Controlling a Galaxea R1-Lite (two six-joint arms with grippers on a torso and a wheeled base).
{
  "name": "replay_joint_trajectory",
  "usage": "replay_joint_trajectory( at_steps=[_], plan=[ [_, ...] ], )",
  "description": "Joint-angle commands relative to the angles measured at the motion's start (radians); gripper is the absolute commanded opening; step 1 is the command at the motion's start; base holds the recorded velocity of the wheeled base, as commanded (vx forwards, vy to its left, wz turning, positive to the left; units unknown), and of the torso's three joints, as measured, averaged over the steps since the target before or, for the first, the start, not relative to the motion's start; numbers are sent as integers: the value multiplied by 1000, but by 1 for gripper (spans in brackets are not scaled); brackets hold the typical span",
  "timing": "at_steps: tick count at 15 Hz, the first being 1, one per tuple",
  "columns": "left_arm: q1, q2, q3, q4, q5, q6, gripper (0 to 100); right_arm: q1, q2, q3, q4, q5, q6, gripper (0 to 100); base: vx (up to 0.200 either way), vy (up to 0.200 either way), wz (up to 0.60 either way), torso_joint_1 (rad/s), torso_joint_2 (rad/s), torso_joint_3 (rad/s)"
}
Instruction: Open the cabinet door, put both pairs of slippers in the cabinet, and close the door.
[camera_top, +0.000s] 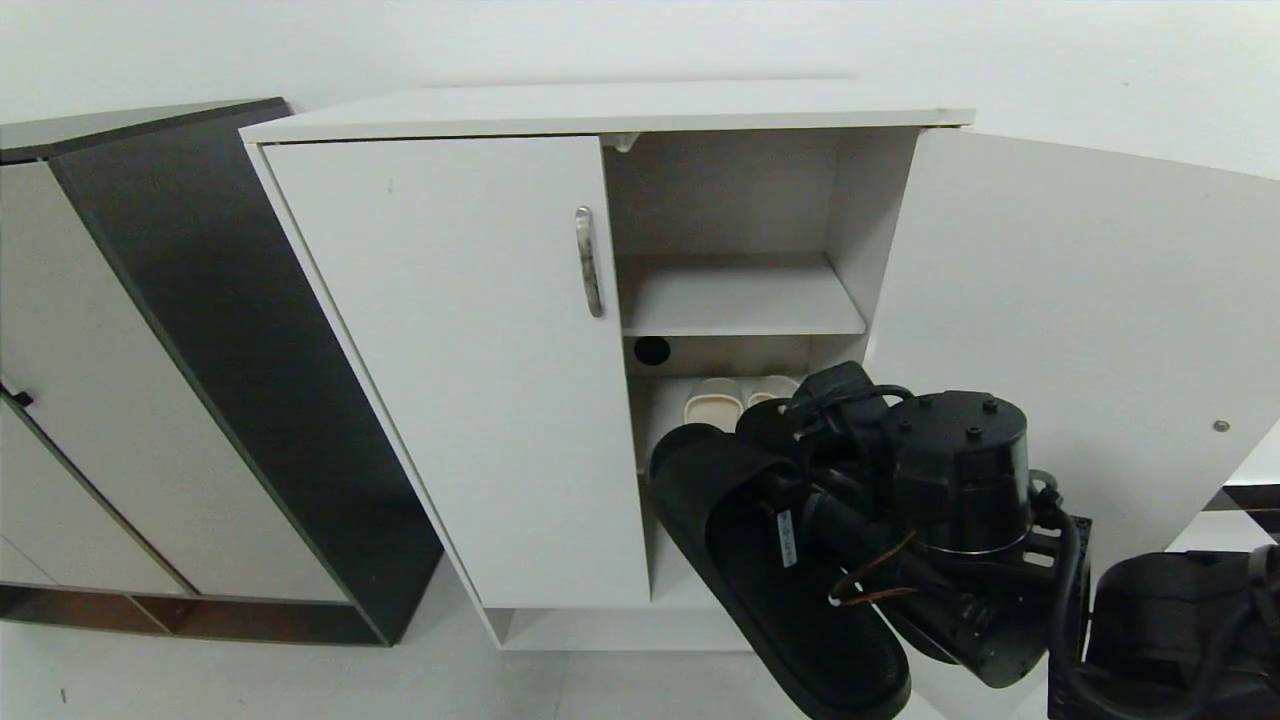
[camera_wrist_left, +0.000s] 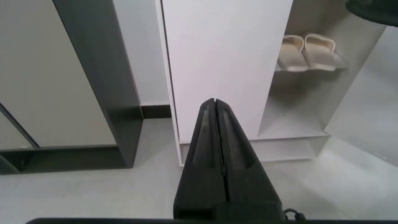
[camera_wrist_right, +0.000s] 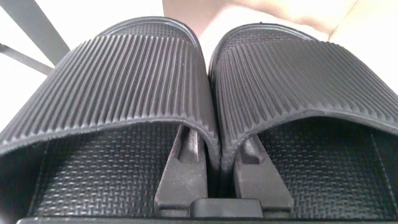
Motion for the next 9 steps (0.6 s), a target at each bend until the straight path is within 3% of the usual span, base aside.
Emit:
replay_joint_trajectory(
  at_steps=[1, 6, 8, 9],
  plan=[
    [1, 0, 0, -1, 0, -1, 0, -1, 10, -3, -1, 0, 1, 0, 0, 0, 0, -2, 119, 115],
    [1, 0, 0, -1, 0, -1, 0, -24, 137, -16, -148, -14, -49, 0, 0, 0, 0, 0, 16, 11],
    [1, 0, 0, -1, 0, -1, 0, -25, 162, -101, -36, -97, -46, 0, 0, 0, 0, 0, 0, 0],
    [1, 0, 0, -1, 0, 0, 0, -18, 162, -196, 131, -153, 1, 0, 0, 0, 0, 0, 0, 0]
  ],
)
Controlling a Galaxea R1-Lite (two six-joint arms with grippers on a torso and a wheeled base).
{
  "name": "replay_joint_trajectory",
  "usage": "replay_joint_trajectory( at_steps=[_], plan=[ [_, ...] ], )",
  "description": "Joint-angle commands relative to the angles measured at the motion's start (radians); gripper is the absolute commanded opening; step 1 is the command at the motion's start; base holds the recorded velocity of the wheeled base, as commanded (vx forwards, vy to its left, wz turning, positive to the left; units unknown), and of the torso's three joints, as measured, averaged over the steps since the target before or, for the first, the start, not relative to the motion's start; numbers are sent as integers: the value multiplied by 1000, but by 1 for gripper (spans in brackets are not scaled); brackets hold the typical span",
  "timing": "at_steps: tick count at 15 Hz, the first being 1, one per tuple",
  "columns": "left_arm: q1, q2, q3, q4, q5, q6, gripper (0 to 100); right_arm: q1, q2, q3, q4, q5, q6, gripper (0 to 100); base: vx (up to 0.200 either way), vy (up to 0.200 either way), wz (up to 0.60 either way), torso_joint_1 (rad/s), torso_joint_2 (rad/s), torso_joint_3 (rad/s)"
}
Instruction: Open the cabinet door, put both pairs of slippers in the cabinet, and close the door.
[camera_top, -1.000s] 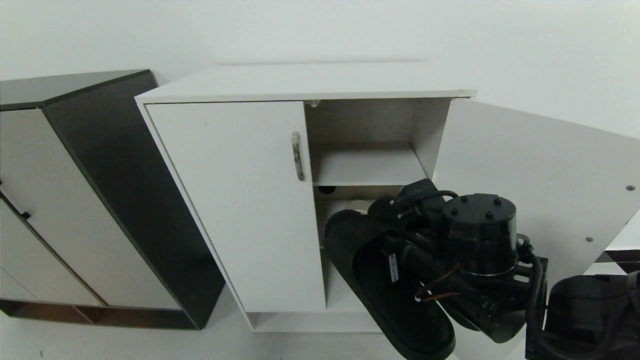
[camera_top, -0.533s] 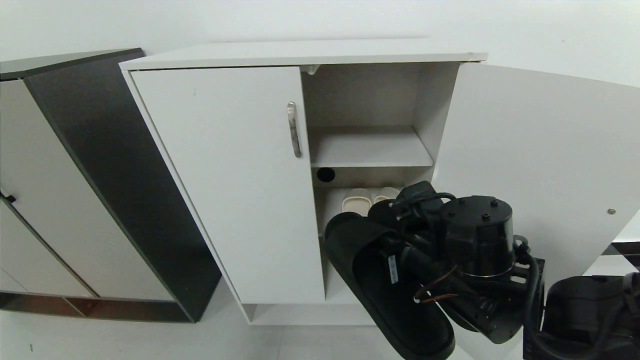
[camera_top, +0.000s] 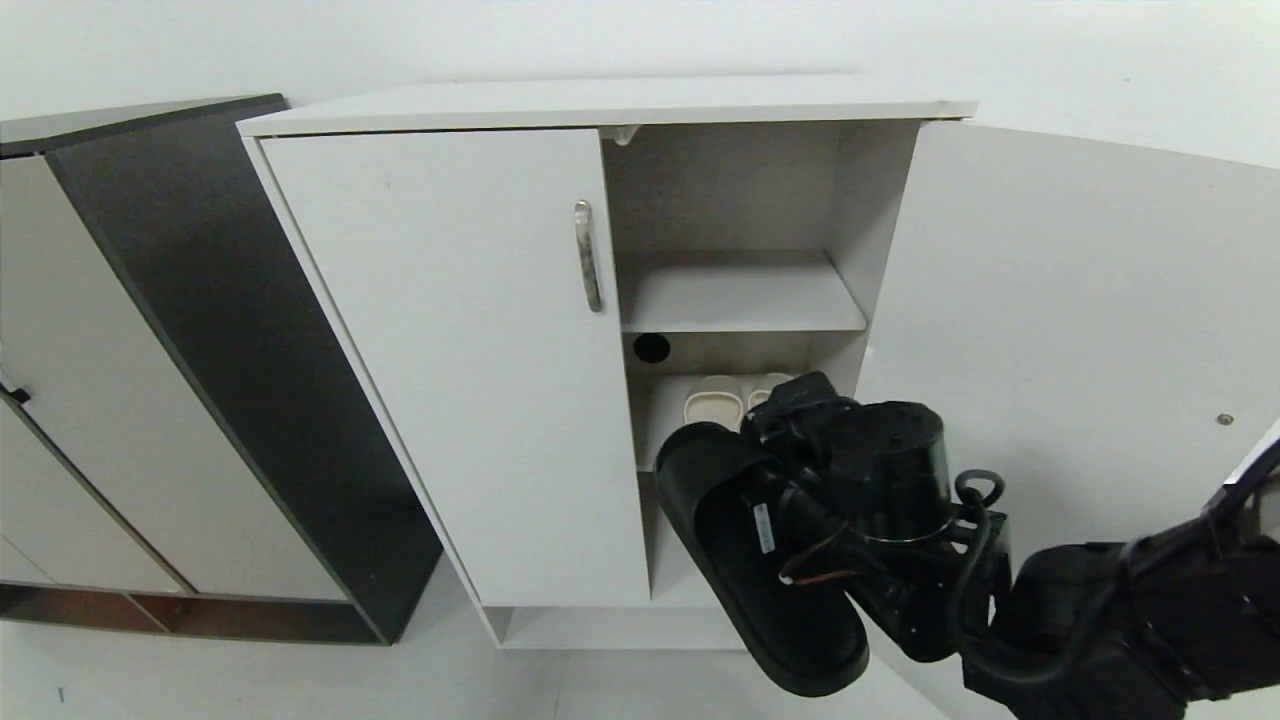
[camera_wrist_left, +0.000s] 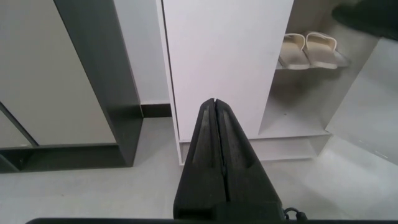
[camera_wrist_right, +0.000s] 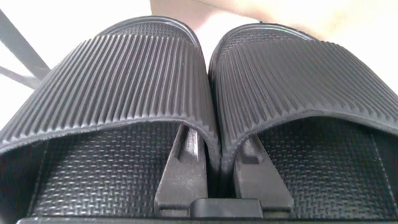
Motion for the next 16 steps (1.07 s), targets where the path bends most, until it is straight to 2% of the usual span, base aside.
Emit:
replay_joint_trajectory(
  at_steps=[1, 2, 3, 4, 5, 7, 9, 11, 16],
  plan=[
    [0, 0, 0, 0, 0, 1, 0, 31, 35, -234, 337, -96, 133, 0, 0, 0, 0, 0, 0, 0],
    [0, 0, 0, 0, -2, 1, 0, 64, 45, -392, 601, -136, 248, 0, 0, 0, 0, 0, 0, 0],
    [0, 0, 0, 1, 0, 1, 0, 96, 74, -550, 796, -186, 354, 0, 0, 0, 0, 0, 0, 0],
    [0, 0, 0, 0, 0, -1, 0, 120, 103, -677, 894, -241, 429, 0, 0, 0, 0, 0, 0, 0],
    [0, 0, 0, 1, 0, -1, 0, 133, 118, -760, 917, -283, 416, 0, 0, 0, 0, 0, 0, 0],
    [0, 0, 0, 0, 0, -1, 0, 128, 129, -840, 894, -355, 305, 0, 0, 0, 0, 0, 0, 0],
    [0, 0, 0, 0, 3, -2, 0, 117, 137, -866, 814, -384, 244, 0, 0, 0, 0, 0, 0, 0],
    [0, 0, 0, 0, 3, -2, 0, 93, 147, -830, 711, -390, 222, 0, 0, 0, 0, 0, 0, 0],
    [0, 0, 0, 0, 3, -2, 0, 24, 146, -758, 618, -384, 212, 0, 0, 0, 0, 0, 0, 0]
  ],
)
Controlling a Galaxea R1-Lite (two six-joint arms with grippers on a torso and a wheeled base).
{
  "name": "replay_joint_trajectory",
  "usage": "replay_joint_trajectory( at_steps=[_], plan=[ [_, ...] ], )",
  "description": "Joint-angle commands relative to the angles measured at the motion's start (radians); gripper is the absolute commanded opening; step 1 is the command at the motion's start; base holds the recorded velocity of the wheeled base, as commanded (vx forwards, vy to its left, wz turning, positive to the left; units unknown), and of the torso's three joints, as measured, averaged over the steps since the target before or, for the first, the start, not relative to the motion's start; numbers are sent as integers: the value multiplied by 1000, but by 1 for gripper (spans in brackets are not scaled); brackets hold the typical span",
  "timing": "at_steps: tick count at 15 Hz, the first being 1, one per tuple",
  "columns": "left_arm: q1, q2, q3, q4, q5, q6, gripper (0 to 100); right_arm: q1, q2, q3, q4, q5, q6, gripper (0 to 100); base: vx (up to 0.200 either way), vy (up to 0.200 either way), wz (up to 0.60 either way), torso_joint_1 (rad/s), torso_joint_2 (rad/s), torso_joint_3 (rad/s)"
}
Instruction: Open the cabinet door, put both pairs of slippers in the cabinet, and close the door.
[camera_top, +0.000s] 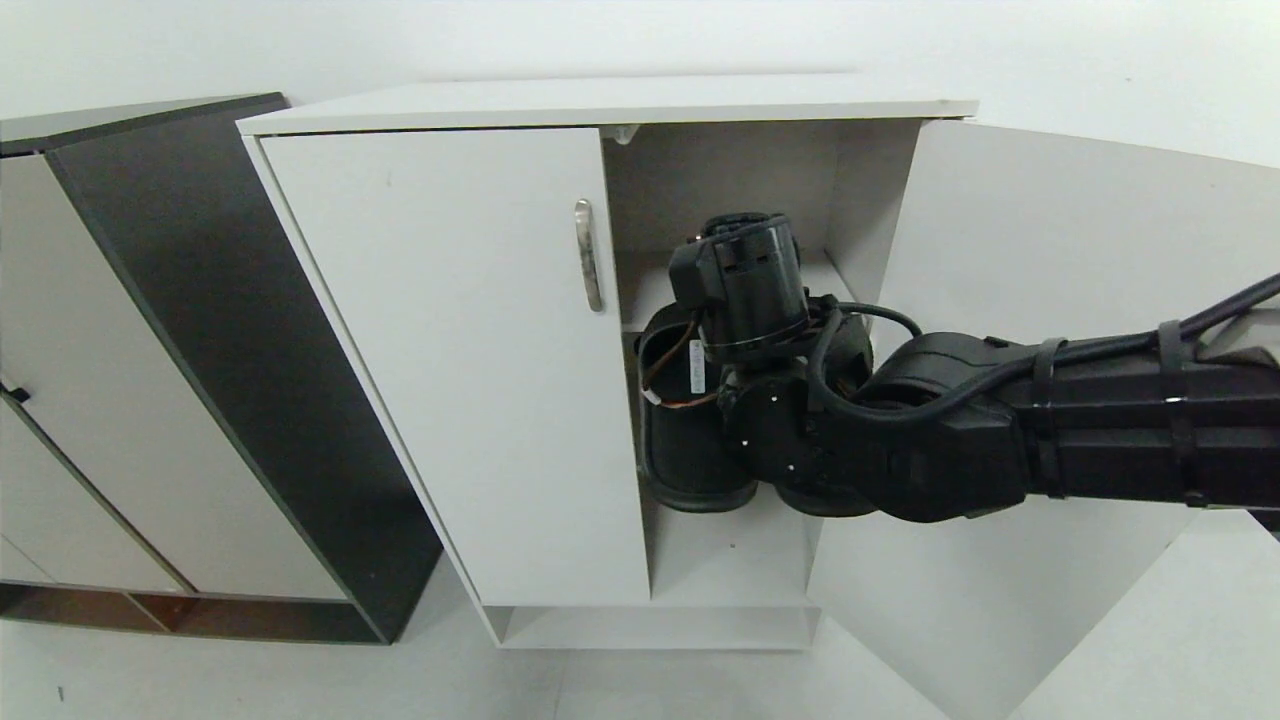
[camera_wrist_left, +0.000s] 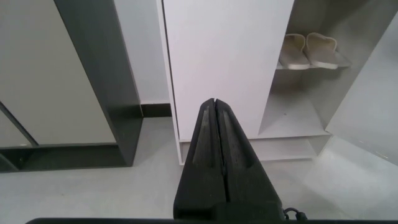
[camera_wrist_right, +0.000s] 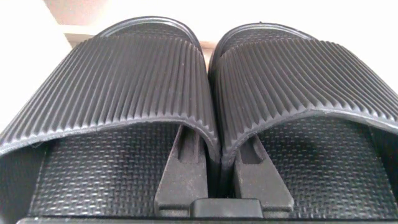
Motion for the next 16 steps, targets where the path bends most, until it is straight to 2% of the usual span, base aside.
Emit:
replay_joint_trajectory(
  at_steps=[1, 4, 16],
  plan=[
    [1, 0, 0, 0, 0, 0, 0, -16, 3, 11, -6, 2, -1, 0, 0, 0, 0, 0, 0, 0],
    [1, 0, 0, 0, 0, 0, 0, -21, 2, 25, -12, 5, -6, 0, 0, 0, 0, 0, 0, 0],
    [1, 0, 0, 0, 0, -3, 0, -35, 7, 23, -35, 34, -14, 0, 200, 0, 0, 3, 3, 3]
  ],
)
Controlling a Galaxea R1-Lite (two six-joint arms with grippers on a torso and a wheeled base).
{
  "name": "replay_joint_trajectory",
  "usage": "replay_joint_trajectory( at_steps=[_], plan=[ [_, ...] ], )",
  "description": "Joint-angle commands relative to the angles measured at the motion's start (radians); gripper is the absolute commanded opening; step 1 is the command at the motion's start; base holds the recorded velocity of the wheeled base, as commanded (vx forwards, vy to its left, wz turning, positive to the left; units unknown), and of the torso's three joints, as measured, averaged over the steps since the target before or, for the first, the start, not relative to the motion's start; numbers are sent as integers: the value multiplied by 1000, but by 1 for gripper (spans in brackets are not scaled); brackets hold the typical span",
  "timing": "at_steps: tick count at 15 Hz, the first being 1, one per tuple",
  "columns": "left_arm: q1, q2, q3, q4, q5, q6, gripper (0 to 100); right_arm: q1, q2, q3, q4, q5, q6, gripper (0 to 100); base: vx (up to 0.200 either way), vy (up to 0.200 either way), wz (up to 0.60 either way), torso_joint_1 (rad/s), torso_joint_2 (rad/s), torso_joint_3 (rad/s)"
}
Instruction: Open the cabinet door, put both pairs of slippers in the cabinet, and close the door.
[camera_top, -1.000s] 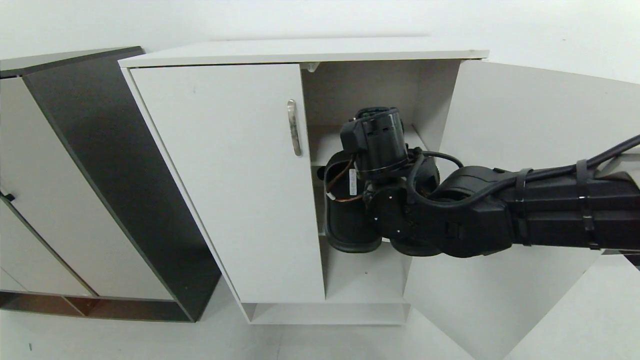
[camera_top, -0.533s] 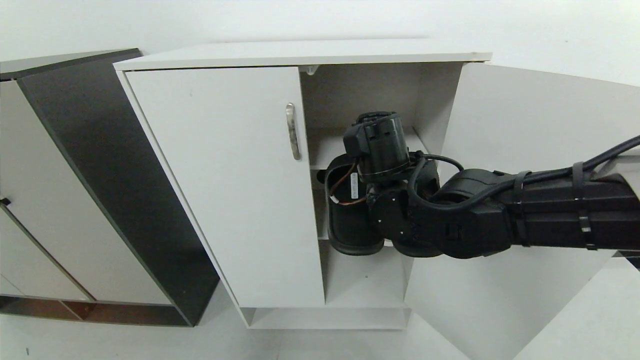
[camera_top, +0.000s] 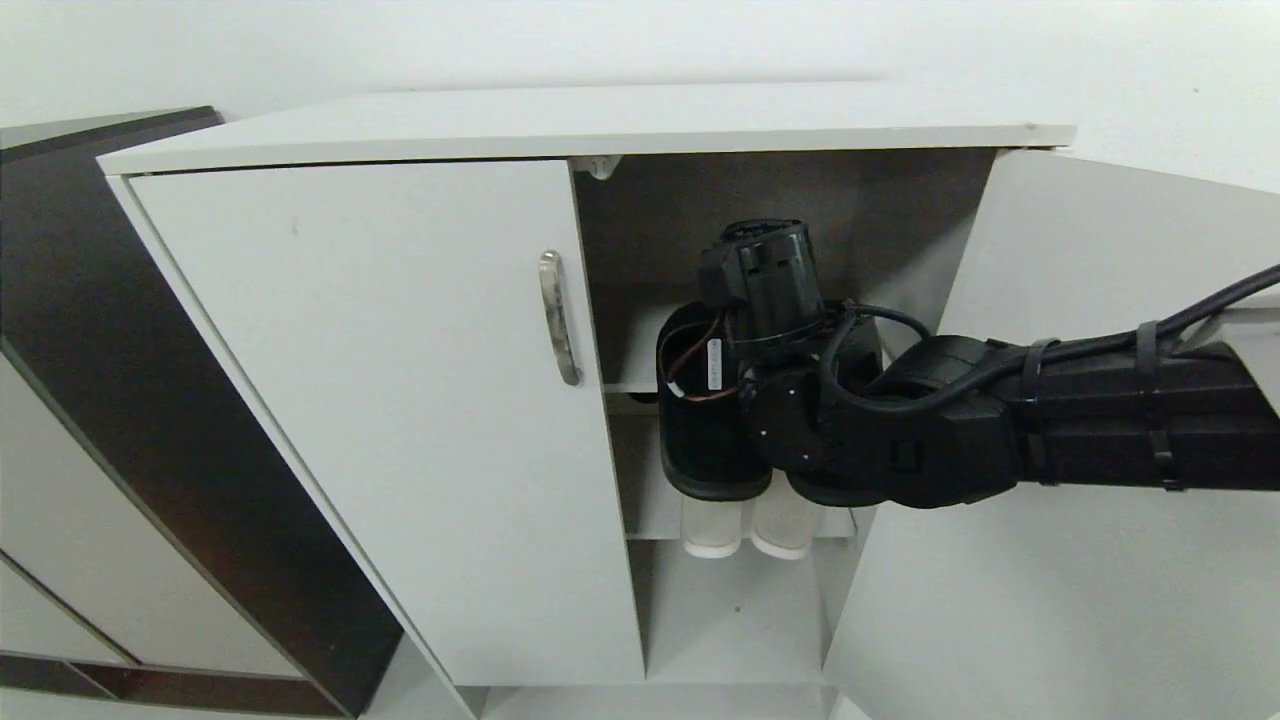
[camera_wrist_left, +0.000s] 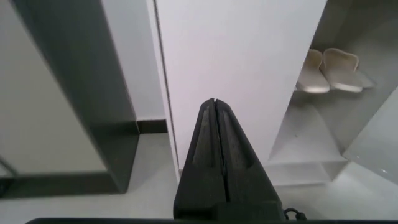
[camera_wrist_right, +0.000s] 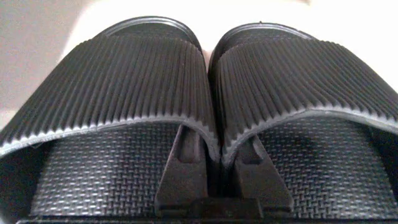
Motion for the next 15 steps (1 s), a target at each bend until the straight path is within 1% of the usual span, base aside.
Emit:
replay_joint_trajectory(
  at_steps=[1, 2, 7, 9, 10, 15],
  plan=[
    [0, 0, 0, 0, 0, 0, 0, 3, -2, 2, 0, 0, 1, 0, 200, 0, 0, 2, 2, 7],
    [0, 0, 0, 0, 0, 0, 0, 6, -2, 7, 0, 0, 2, 0, 200, 0, 0, 2, 7, 2],
    [0, 0, 0, 0, 0, 0, 0, 5, 5, 13, -34, 6, 1, 0, 0, 0, 0, 0, 0, 0],
    [0, 0, 0, 0, 0, 0, 0, 3, 9, 6, -36, 31, 1, 0, 0, 0, 0, 0, 0, 0],
    [0, 0, 0, 0, 0, 0, 0, 0, 17, -5, -34, 68, -4, 0, 0, 0, 0, 0, 0, 0],
    [0, 0, 0, 0, 0, 0, 0, -35, 100, -113, -34, 71, -38, 0, 0, 0, 0, 0, 0, 0]
  ],
)
